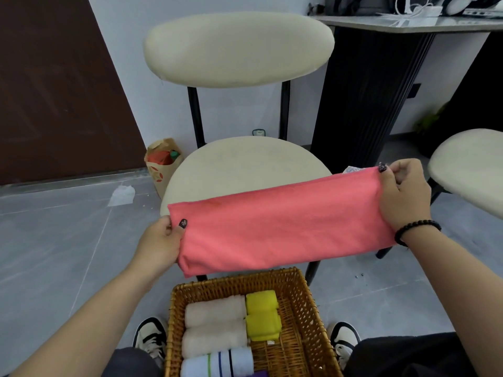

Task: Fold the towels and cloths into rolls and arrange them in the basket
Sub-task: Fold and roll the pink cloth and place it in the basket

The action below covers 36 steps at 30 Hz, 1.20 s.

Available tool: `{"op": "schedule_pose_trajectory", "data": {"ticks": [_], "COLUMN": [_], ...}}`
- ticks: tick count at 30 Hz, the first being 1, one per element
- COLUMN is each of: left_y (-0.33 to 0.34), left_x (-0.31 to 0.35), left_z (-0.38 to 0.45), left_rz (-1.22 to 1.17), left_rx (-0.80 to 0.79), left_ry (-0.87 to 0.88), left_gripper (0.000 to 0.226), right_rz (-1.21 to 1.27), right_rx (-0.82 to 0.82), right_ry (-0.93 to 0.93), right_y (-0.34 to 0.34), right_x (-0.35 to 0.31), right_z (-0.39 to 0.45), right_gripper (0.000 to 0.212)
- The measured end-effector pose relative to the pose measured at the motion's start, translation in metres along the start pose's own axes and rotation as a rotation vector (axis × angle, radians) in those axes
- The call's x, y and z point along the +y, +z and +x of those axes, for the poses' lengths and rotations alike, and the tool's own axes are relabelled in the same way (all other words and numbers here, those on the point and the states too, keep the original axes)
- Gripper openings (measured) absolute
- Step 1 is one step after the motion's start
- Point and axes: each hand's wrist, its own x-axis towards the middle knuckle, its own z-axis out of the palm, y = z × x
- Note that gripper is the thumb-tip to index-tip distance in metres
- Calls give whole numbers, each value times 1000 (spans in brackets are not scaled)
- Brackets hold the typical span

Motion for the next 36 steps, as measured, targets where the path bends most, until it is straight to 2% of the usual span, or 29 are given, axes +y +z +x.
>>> {"op": "schedule_pose_trajectory", "data": {"ticks": [2, 4, 6, 9, 12, 15, 17, 21, 24, 29, 32, 36], "left_y": [5, 7, 3, -2, -3, -6, -8, -6, -2, 7, 16, 26], "left_x": [0, 4, 8, 8, 4, 0, 1, 6, 12, 28, 38, 52], "left_z": [-5, -8, -6, 0, 3, 5, 6, 0, -8, -19, -25, -34], "left_rz": [165, 240, 319, 386, 298, 37, -79, -56, -20, -31, -1, -74], "left_rx": [144, 215, 173, 29, -36, -91, -102, -17, 1, -62, -90, -216], "left_ry": [124, 216, 260, 236, 142, -12, -38, 96, 196, 299, 321, 302], "left_gripper": [19, 18, 15, 26, 33, 33, 31, 22, 18, 26, 27, 24], "right_rz": [-11, -7, -2, -4, -18, -19, -18, -29, -69, -180, -179, -155], "right_rx": [-10, -5, 9, 25, 19, 27, 34, 15, -58, -220, -236, -244], "right_ry": [-20, -22, -7, 8, 7, 12, 16, 7, -5, -43, -63, -93], "right_y": [2, 3, 3, -1, 0, -1, -2, 0, 4, 17, 27, 39], "right_x": [-2, -3, -4, -2, 1, 2, 1, 0, 1, -6, -14, -30], "right_z": [-2, -2, -1, 2, 3, 4, 4, 2, -2, -10, -13, -20], "right_gripper": [5, 5, 6, 7, 7, 8, 8, 9, 12, 10, 10, 10]}}
